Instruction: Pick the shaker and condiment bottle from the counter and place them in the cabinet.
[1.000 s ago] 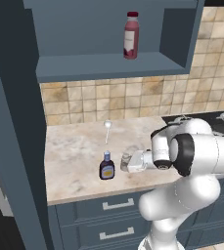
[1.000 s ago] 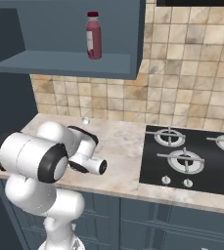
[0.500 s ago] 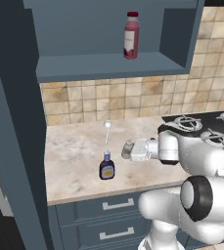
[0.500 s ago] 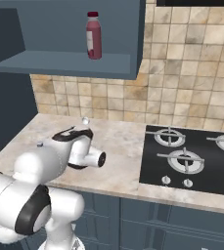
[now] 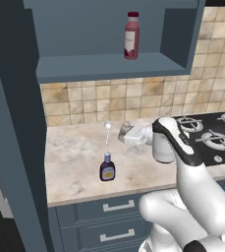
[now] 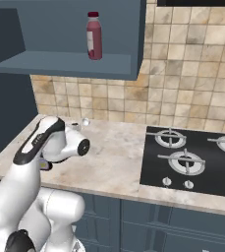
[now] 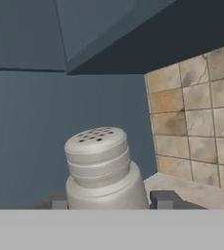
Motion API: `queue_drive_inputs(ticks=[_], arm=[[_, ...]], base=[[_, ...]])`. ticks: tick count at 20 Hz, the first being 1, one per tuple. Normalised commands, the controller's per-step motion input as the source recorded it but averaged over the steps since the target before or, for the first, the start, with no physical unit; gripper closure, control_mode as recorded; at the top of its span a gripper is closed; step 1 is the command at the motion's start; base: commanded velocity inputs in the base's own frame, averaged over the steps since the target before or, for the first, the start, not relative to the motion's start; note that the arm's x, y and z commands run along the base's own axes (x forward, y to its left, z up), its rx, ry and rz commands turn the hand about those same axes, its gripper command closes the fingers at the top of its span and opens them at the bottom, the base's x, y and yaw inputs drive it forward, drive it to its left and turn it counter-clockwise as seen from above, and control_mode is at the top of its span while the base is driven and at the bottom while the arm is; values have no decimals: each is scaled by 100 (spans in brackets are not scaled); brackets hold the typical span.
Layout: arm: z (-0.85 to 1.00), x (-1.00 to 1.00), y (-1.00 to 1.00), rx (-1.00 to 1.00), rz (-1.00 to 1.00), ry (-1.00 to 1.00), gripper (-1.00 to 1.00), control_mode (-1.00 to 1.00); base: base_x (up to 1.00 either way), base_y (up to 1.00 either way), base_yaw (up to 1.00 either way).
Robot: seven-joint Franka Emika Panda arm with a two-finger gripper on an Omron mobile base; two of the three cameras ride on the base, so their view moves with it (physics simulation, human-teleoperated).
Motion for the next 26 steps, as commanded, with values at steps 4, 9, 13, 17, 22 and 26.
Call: queue_drive_inputs(ticks=[4, 9, 13, 17, 22, 26], arm=[[100, -3, 24, 0, -22, -1, 100, -100], [100, -4, 15, 0, -18, 0, 100, -100], [100, -3, 11, -1, -16, 1, 100, -100], [100, -1, 4, -4, -15, 8, 100, -100], [96, -5, 0, -12, -9, 14, 100, -100], [80, -4, 0, -18, -5, 18, 100, -100]], base=[[0, 0, 0], [0, 0, 0], [0, 0, 0], [0, 0, 0], [0, 0, 0], [0, 0, 0]])
